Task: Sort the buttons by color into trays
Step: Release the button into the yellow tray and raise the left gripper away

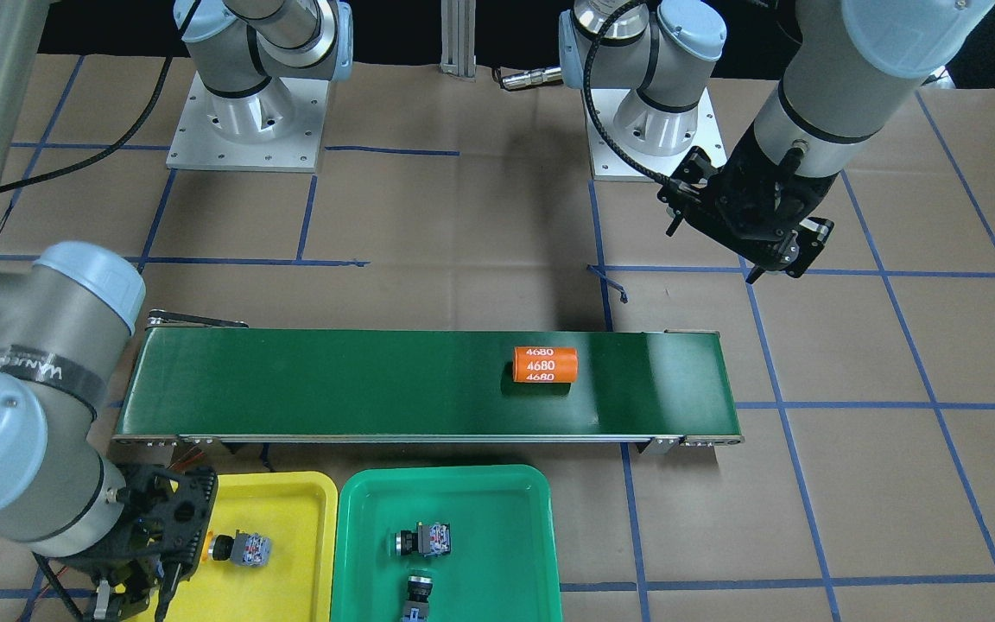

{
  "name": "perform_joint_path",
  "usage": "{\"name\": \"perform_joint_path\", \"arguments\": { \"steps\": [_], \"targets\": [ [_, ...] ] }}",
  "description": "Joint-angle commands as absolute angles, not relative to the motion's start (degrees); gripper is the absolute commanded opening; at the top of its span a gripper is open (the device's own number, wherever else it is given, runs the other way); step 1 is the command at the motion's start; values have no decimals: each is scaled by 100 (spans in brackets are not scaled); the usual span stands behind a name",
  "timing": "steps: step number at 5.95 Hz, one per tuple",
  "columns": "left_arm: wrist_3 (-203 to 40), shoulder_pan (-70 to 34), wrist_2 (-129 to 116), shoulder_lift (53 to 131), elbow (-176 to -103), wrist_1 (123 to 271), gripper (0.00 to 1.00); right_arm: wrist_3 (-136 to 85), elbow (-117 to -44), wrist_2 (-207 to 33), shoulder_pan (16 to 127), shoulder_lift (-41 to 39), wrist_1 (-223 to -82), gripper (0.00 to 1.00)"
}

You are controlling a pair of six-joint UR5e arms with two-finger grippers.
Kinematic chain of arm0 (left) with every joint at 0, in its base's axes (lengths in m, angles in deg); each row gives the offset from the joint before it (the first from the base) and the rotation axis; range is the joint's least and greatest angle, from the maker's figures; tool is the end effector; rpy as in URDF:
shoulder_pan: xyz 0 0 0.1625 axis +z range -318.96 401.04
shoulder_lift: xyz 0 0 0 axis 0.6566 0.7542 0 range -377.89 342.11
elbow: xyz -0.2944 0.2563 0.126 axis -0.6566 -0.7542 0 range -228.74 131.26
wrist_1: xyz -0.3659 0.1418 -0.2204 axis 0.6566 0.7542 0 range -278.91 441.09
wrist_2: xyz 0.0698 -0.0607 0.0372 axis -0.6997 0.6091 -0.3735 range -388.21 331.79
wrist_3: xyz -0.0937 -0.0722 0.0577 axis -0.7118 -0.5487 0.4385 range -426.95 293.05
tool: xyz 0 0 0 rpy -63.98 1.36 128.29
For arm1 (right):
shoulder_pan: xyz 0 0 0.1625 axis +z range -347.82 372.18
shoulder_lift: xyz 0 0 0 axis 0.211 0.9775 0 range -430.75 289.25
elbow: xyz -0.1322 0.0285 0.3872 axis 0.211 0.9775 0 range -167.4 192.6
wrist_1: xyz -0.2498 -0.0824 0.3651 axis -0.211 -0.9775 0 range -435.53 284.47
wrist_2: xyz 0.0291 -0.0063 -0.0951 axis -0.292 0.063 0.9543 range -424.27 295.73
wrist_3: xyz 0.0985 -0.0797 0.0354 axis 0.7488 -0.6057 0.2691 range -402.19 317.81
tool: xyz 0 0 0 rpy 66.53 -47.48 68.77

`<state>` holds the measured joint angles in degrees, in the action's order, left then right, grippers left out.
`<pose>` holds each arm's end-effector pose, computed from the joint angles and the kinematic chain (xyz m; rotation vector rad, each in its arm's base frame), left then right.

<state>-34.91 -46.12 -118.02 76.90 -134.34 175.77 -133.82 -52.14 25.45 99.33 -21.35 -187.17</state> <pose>-0.1062 -0.5577 0.4283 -0.7837 -3.0087 -0.1300 0.0943 -0.8006 0.2404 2.1420 -2.1877 0.1196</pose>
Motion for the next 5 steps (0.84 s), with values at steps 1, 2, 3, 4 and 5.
{"name": "perform_joint_path", "arguments": {
  "steps": [1, 2, 3, 4, 5],
  "targets": [
    [-5753, -4615, -11821, 7589, -13425, 17078, 99, -13325, -4963, 2257, 9945, -2941, -19319, 10],
    [-6260, -4615, -11795, 7536, -13425, 17074, 99, -13299, -4972, 1595, 9946, -3005, -19331, 86],
    [-6682, -4615, -11804, 7510, -13425, 17117, 99, -13194, -4963, 1371, 9946, -2849, -19296, 100],
    [-6704, -4615, -11778, 7518, -13425, 17118, 99, -13141, -4980, 1873, 9963, -2421, -19139, 100],
    [-6713, -4615, -11751, 7544, -13425, 17074, 99, -13053, -4972, 2218, 9972, -1886, -18145, 100]
  ]
}}
